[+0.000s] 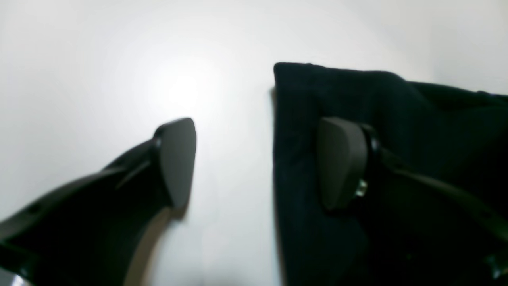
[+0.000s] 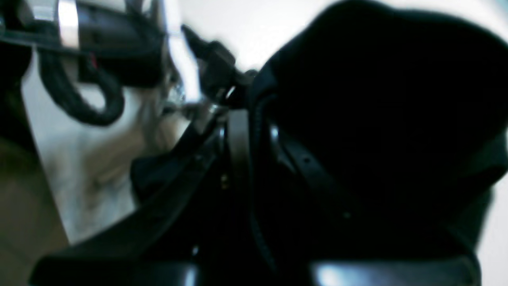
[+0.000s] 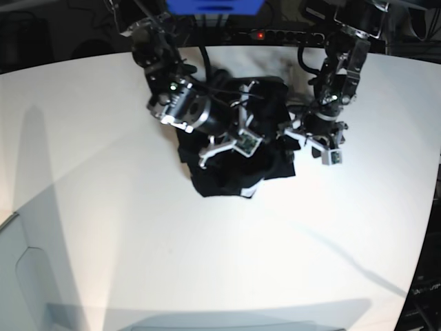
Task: Fold the T-shirt properly
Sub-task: 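Grasp the shirt with the right gripper and fold it over toward the left gripper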
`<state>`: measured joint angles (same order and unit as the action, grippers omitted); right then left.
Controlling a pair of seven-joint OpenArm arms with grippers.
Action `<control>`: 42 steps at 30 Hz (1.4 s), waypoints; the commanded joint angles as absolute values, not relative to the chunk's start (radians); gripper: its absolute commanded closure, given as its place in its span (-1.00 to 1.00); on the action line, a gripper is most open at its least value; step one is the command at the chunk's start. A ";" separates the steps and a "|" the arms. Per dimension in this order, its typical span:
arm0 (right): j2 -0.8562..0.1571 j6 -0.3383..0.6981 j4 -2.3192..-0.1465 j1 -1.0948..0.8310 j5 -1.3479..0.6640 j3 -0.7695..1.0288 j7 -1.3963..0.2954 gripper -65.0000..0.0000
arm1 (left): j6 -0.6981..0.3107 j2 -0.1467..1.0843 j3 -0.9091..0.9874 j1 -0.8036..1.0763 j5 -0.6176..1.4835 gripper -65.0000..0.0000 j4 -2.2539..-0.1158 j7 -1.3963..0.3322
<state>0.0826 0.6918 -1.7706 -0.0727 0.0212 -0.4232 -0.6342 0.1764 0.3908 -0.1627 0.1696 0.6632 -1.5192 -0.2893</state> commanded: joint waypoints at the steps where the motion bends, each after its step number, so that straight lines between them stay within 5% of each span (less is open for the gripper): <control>1: 0.096 0.698 -1.768 -0.045 -0.001 -0.441 -0.602 1.00 | 0.176 0.403 -0.157 0.162 0.665 -0.41 -1.532 -0.280; 16: 0.125 0.698 -1.627 0.059 -0.005 -0.476 -0.602 1.00 | 0.174 0.420 0.074 0.283 0.674 -0.41 -1.621 -0.280; 24: 0.137 0.698 -1.635 0.041 -0.007 -0.476 -0.602 0.36 | 0.174 0.410 0.295 0.384 0.676 -0.41 -1.653 -0.280; 42: 0.088 0.698 -1.989 -0.093 -0.007 -0.205 -0.608 -0.03 | 0.174 0.409 0.329 0.386 0.676 -0.41 -1.653 -0.280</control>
<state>0.0780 0.6926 -1.9720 -0.1055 0.0143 -0.2031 -0.6380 0.1772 0.3954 0.3222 0.3931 0.6785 -1.6337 -0.3050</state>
